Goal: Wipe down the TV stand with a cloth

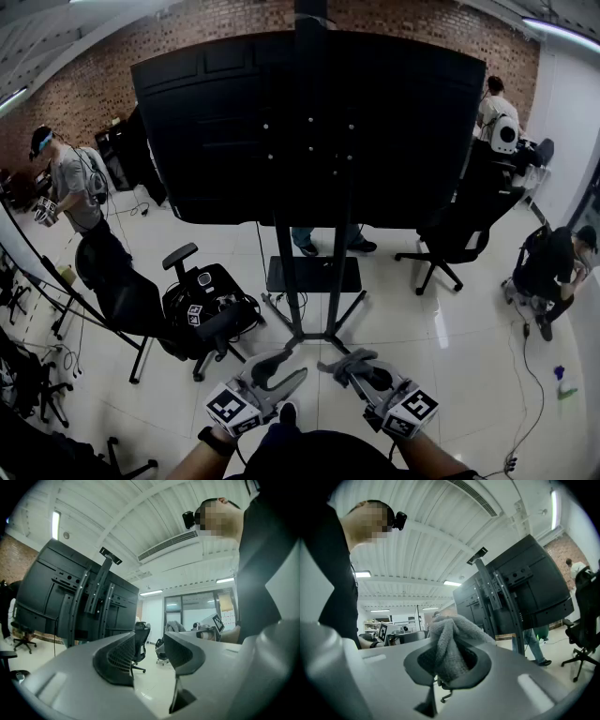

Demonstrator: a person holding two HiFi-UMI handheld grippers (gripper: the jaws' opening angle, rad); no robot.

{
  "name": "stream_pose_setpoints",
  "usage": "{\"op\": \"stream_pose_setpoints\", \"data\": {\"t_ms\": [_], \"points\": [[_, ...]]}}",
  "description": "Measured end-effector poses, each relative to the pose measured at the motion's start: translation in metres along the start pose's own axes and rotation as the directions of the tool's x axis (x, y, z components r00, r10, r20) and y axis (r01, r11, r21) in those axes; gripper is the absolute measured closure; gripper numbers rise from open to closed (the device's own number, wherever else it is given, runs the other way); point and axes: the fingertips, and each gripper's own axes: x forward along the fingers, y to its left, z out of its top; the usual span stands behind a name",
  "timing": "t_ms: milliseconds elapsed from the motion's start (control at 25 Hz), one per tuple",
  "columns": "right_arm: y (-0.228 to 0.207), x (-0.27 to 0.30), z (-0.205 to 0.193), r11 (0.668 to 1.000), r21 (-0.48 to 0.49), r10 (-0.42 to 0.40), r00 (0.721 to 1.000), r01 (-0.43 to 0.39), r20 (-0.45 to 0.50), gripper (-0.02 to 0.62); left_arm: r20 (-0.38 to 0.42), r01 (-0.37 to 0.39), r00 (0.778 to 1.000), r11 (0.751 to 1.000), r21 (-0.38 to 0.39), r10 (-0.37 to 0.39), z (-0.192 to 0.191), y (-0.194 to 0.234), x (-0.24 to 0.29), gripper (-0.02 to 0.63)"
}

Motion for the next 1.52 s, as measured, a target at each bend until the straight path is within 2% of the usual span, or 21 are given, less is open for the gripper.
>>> {"op": "stream_pose_setpoints", "data": {"t_ms": [200, 400, 800, 1000, 1080, 1320, 1520], "points": [[-0.015, 0.032, 0.007, 1.0, 0.008, 0.014, 1.0, -0.014, 0.026, 0.578, 0.036, 0.007, 0.999, 1.0, 0.02, -0.008, 0.009, 0.036, 0.012, 0.393], [-0.041, 0.067, 0.013, 1.0, -0.01, -0.012, 1.0, 0.012, 0.024, 0.578, 0.03, 0.039, 0.999, 0.999, 0.014, -0.04, 0.015, 0.077, 0.031, 0.393], [-0.092, 0.17, 0.04, 0.995, -0.054, -0.076, 0.996, 0.079, 0.049, 0.578, 0.059, 0.132, 0.989, 0.988, 0.074, -0.136, 0.054, 0.188, 0.058, 0.383], [-0.092, 0.218, 0.066, 0.997, -0.062, -0.048, 0.991, 0.056, 0.128, 0.578, 0.045, 0.17, 0.984, 0.98, 0.1, -0.175, 0.064, 0.226, 0.066, 0.376], [-0.095, 0.226, 0.068, 0.996, -0.065, -0.046, 0.992, 0.054, 0.119, 0.578, 0.046, 0.175, 0.983, 0.979, 0.105, -0.18, 0.067, 0.234, 0.069, 0.373], [-0.118, 0.234, 0.088, 0.987, -0.146, -0.049, 0.994, 0.062, 0.095, 0.578, 0.076, 0.178, 0.979, 0.974, 0.137, -0.19, 0.09, 0.246, 0.085, 0.359], [-0.138, 0.241, 0.149, 0.954, -0.297, -0.001, 0.992, 0.038, 0.125, 0.578, 0.142, 0.164, 0.969, 0.956, 0.244, -0.203, 0.141, 0.249, 0.104, 0.356]]}}
